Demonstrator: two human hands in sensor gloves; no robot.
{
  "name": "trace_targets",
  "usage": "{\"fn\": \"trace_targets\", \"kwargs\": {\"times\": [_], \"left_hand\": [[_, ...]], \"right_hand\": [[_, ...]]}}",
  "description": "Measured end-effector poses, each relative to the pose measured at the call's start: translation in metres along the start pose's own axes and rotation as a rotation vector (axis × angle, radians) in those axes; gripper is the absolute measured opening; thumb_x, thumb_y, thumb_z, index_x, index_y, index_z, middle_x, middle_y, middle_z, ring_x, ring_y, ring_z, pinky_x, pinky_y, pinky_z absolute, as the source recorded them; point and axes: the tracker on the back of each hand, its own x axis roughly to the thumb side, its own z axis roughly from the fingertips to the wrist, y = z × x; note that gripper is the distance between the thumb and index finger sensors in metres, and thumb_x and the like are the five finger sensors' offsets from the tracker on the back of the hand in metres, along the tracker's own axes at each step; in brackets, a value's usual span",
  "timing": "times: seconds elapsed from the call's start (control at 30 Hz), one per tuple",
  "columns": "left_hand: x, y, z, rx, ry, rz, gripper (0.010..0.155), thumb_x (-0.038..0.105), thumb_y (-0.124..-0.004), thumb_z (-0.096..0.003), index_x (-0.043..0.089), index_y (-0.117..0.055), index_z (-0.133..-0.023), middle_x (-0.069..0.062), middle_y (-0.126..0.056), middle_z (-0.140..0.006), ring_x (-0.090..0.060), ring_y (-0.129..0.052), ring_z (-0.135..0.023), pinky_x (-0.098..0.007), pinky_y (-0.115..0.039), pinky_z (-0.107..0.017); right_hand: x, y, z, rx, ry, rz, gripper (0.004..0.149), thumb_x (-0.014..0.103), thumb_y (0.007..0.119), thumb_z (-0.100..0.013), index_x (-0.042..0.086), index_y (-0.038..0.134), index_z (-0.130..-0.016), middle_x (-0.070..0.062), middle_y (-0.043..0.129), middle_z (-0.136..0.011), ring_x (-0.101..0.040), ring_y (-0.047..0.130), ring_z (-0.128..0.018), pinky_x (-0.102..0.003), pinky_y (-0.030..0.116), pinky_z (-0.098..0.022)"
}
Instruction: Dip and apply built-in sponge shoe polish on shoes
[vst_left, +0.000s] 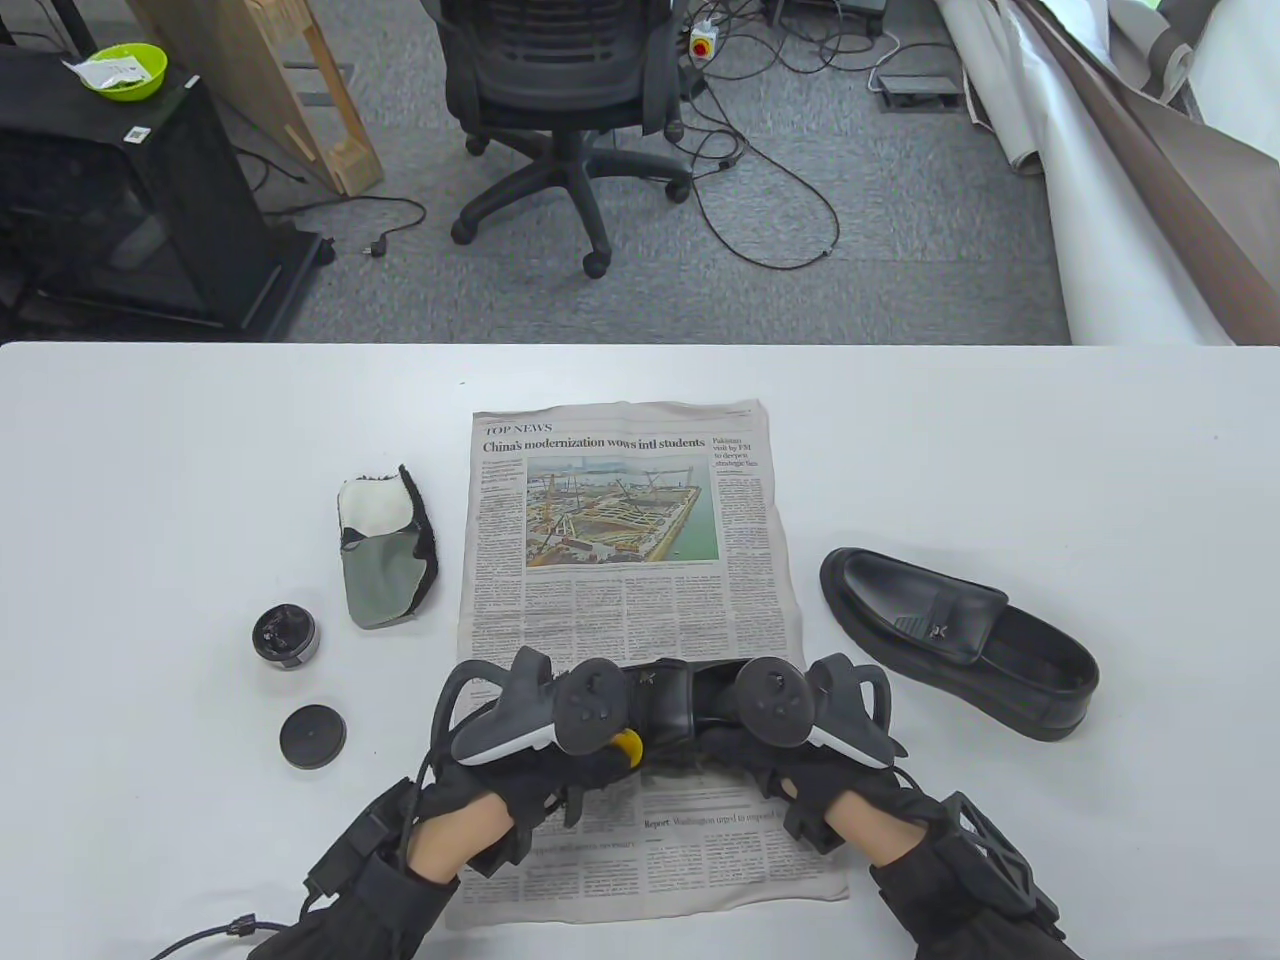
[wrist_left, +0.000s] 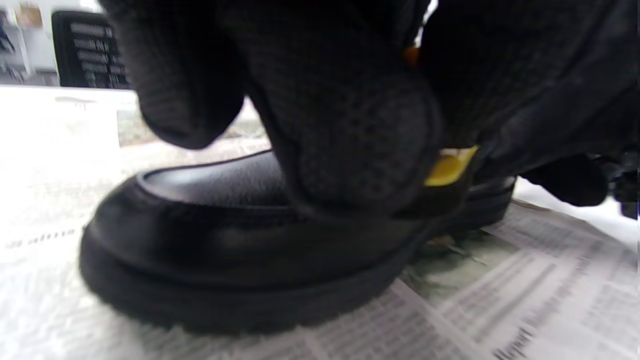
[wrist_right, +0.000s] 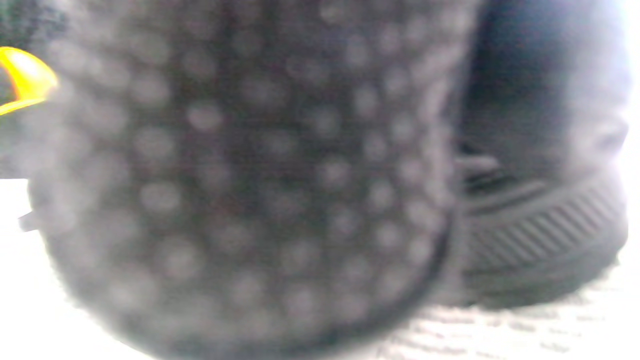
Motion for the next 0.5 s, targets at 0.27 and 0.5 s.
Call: {"fn": "trace_targets", "kwargs": {"times": [0.27,0.5], "left_hand": [[-0.008,-0.001,-0.011,0.127,0.067,0.109,0.048,0.050,-0.095,-0.0385,0.024,-0.087,-0.078,-0.002,-0.108,-0.059,0.001,-0.111,-0.025,-0.035,-0.094,-0.045],[-0.009,-0.007,-0.027,0.259,0.143,-0.059,0.048,0.051,-0.093,-0.0394,0.024,-0.086,-0.078,-0.003,-0.106,-0.057,0.001,-0.107,-0.024,-0.036,-0.092,-0.047]], "right_hand": [[-0.001,0.000,-0.001,0.006,-0.028,-0.012,0.045,0.054,0.092,-0.029,0.023,0.100,-0.061,-0.001,0.106,-0.044,0.006,0.109,0.004,-0.024,0.099,-0.015],[-0.002,0.000,-0.001,0.005,-0.036,-0.013,0.045,0.054,0.092,-0.029,0.023,0.100,-0.061,-0.001,0.106,-0.044,0.006,0.109,0.004,-0.024,0.099,-0.015]]}}
